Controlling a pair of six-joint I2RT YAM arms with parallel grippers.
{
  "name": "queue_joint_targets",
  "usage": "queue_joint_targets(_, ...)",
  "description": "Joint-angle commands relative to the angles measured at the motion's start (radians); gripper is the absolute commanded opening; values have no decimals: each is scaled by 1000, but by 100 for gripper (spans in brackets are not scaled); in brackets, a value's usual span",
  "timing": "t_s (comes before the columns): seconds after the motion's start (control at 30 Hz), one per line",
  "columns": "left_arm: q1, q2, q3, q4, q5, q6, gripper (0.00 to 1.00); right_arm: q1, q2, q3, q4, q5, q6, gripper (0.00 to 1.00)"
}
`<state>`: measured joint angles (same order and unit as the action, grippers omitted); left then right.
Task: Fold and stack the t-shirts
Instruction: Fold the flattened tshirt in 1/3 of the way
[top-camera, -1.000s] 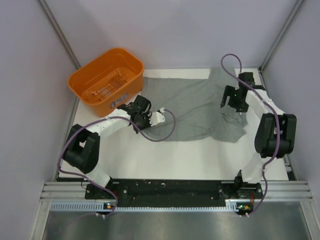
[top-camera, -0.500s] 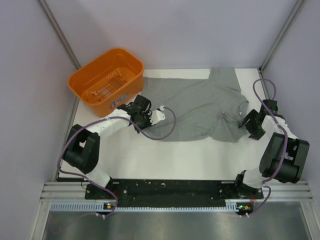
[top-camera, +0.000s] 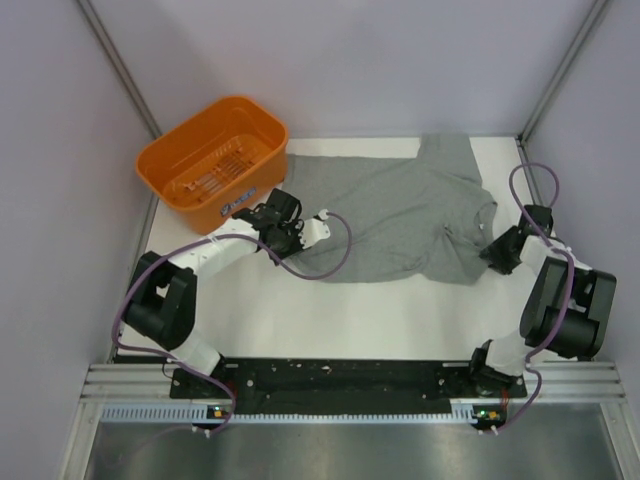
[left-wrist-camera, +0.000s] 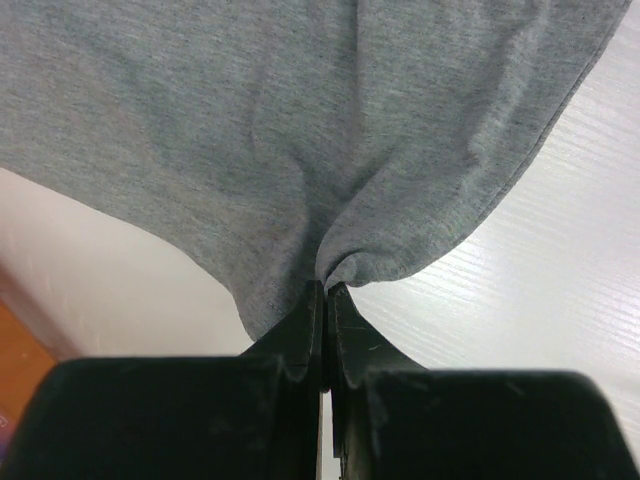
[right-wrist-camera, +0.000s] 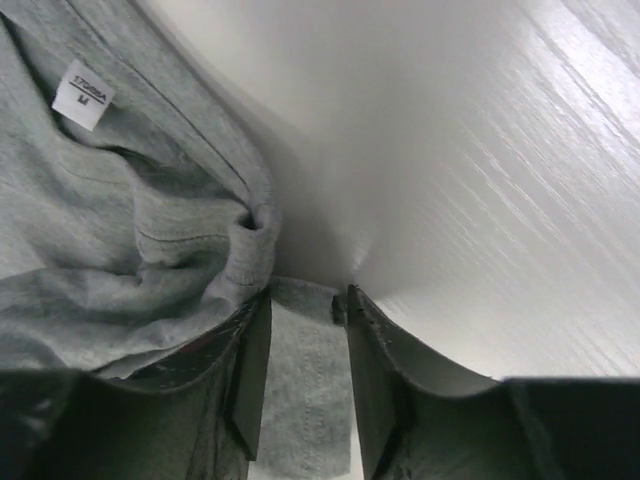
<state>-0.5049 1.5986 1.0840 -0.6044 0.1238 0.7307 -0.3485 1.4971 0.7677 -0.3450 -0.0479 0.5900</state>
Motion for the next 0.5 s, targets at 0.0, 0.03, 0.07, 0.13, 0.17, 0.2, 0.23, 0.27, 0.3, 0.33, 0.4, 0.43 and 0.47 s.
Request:
queue_joint_targets(0.0,0,-32,10,20,22,-2,0,-4,55,-11,63,-64,16,31)
queue_joint_targets(0.03,0,-32,7,20,22,-1,0,-3,52,-13,64,-69,11,26)
queue_joint_targets(0.07,0,-32,4,20,22,-1,0,-3,46,-13,64,-70,5,16)
queue_joint_targets(0.13,0,-35,-2,22,20,4,0,-13,25,-22,61,-70,10,0)
queue_joint_targets(0.17,0,-35,-4,20,20,4,0,-18,5,-28,63,-75,14,0)
queue_joint_targets(0.2,0,-37,-6,22,20,4,0,-30,-14,-36,61,-78,16,0)
queue_joint_targets(0.23,2,-40,-7,22,22,4,0,-40,-37,-41,54,-81,21,0)
queue_joint_targets(0.27,2,-42,-9,23,25,6,0,-53,-61,-47,43,-79,25,0)
queue_joint_targets(0.3,0,-43,-12,22,30,7,0,-64,-92,-54,34,-79,33,0)
queue_joint_targets(0.33,0,-46,-13,20,36,6,0,-79,-134,-64,23,-81,45,0)
queue_joint_targets(0.4,2,-49,-15,15,45,7,0,-102,-226,-83,2,-83,73,0)
queue_joint_targets(0.43,0,-49,-15,11,50,6,0,-110,-274,-99,-14,-78,85,0)
queue_joint_targets(0.47,-1,-49,-16,8,59,9,0,-116,-331,-108,-32,-72,97,0)
